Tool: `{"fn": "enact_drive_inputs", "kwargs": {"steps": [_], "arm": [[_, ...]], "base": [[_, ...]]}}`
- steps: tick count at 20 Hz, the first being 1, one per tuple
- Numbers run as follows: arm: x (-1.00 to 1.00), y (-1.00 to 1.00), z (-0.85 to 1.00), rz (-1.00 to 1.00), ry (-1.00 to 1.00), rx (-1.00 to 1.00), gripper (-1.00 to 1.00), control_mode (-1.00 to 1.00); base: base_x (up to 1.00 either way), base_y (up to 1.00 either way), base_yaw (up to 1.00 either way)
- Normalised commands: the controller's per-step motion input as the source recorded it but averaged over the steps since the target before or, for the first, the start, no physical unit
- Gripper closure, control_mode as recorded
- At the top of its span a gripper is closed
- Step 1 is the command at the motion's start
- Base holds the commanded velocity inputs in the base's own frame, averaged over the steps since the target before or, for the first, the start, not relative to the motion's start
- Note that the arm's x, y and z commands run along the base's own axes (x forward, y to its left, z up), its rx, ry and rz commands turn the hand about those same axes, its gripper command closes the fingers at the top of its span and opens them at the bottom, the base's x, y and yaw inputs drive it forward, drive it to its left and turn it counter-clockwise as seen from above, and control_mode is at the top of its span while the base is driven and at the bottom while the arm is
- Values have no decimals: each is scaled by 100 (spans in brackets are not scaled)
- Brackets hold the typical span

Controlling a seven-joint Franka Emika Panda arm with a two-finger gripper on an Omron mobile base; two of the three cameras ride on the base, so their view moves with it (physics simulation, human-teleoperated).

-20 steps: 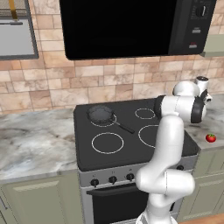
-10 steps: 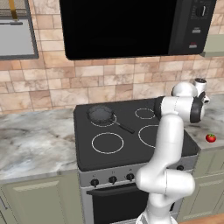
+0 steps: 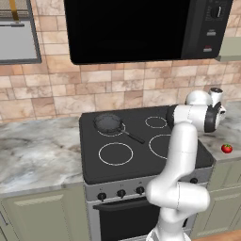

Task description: Place the pan on the rear left burner on the stove. Then place the tomato and the onion in the pan and turn on the rear left burner.

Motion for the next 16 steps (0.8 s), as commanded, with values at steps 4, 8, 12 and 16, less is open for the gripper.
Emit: {"fn": "enact_drive_inputs", "kwargs": {"steps": [4,8,12,16], "arm": [[3,0,-25,0,0,0,-100,-100],[6,0,-23,0,0,0,-100,-100],[6,0,-11,0,0,0,100,-100],[-4,0,1,0,-1,0,100,-100]], "base": [[0,0,0],[0,0,0],[0,0,0],[0,0,0]]}}
